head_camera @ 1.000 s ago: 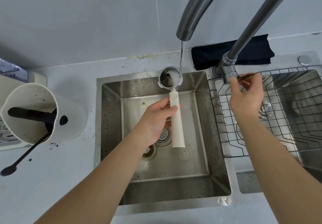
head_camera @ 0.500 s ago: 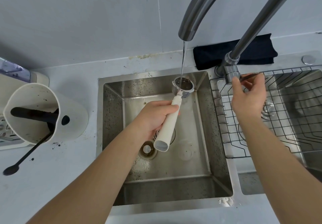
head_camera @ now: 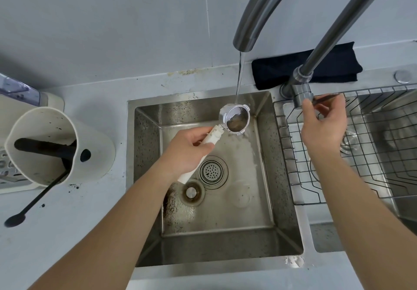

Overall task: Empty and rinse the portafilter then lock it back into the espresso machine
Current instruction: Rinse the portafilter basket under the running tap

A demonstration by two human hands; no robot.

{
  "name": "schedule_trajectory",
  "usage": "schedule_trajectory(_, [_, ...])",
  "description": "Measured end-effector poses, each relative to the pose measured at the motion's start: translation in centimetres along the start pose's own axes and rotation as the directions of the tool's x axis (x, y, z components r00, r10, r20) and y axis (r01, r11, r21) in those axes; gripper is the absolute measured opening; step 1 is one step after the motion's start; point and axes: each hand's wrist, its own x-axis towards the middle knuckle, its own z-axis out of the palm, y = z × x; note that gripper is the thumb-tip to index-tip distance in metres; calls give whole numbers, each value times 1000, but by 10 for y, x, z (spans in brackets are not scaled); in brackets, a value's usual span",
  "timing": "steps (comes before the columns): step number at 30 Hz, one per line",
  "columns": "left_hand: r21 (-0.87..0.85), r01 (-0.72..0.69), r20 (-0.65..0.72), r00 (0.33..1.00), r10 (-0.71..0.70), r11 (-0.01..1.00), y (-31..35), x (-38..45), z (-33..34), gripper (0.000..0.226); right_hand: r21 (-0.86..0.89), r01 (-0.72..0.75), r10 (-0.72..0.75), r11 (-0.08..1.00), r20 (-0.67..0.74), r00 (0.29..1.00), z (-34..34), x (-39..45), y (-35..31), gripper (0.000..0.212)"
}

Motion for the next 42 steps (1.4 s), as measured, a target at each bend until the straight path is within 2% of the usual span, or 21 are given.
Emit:
schedule_trajectory(5, [-54,-37,-3,999,37,998,-9,4,9,50,-1,4,-4,1000,6,1000,0,0,-1,21])
schedule_trajectory(13, [-258,-54,-77,996,36,965,-13,17,30,43,4,8,-8,1000,9,1000,0,-2,-3,21])
schedule_trajectory(16, [-333,-50,-66,997,29,942,-13,19,35,39,13,-4,4,1000,7,1000,0,-2,-3,20])
schedule_trajectory(22, [-542,56,12,998,-59,838,-5,22,46,40,23,-12,13,1000,-5,1000,1,-3,-3,19])
schedule_trajectory(27, [-644,168,108,986,-128,746,5,22,54,29,27,-12,12,1000,-7,1000,1,-3,-4,19])
schedule_trajectory(35, [-664,316,220,949,-227,677,7,20,56,26,28,-9,9,1000,-7,1000,2,-3,-3,19])
schedule_trajectory(38, [-630,328,198,944,-262,704,4,18,53,22,21,-4,4,1000,-10,1000,2,-2,-4,19])
schedule_trajectory(42, [-541,286,130,957,-257,791,-3,14,47,10,23,-5,5,1000,-5,1000,2,-2,-3,19])
